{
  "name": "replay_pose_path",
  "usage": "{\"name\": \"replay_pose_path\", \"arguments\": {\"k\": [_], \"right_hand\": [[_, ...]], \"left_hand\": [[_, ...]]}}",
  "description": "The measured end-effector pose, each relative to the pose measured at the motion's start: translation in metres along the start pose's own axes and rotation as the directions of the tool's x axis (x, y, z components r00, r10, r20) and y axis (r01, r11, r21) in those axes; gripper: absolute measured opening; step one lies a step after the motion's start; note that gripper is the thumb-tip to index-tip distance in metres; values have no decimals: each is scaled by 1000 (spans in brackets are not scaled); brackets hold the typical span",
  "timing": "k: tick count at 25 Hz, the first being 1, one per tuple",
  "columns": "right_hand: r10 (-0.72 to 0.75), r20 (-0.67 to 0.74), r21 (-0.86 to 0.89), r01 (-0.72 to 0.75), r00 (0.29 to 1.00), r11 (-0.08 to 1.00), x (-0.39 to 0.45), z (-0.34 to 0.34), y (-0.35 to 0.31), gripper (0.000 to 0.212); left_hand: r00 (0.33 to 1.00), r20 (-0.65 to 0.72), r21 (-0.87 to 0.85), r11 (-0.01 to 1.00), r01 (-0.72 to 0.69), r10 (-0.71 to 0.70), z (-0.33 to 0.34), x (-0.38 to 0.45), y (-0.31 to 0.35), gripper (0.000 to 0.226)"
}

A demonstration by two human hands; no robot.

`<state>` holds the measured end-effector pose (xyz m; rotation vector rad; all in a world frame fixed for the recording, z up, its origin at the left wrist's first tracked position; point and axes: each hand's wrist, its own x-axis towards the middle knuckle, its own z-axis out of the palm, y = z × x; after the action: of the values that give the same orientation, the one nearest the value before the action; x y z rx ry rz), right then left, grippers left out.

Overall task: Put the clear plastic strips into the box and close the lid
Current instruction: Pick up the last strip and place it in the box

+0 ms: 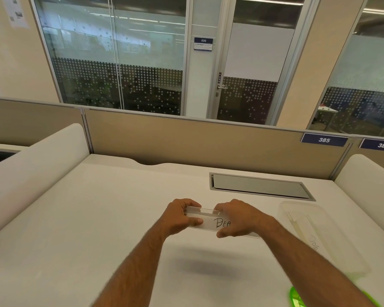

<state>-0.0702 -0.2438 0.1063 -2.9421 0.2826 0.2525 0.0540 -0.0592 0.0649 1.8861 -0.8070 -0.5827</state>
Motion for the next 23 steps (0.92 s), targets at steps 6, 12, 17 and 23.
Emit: {"name": "replay_pose_path", "arguments": {"k": [6,12,17,23], "right_hand": [[217,-207,-8,-224,954,975,-13,-1,35,65],[551,-381,101,-559,743,823,-42,-16,101,55],[719,-395,148,-733,571,664,-71,-11,153,50],[829,-329,192,-827,453,528,-101,5,193,38]], "left_hand": [[982,-189,176,984,23,11,15,6,-6,76],[985,-164,555,831,48,53,43,17,-44,93],[996,-81,692,721,30,37,73,25,-75,97],[997,-79,739,670,67,-13,94,33,-104,103]]}}
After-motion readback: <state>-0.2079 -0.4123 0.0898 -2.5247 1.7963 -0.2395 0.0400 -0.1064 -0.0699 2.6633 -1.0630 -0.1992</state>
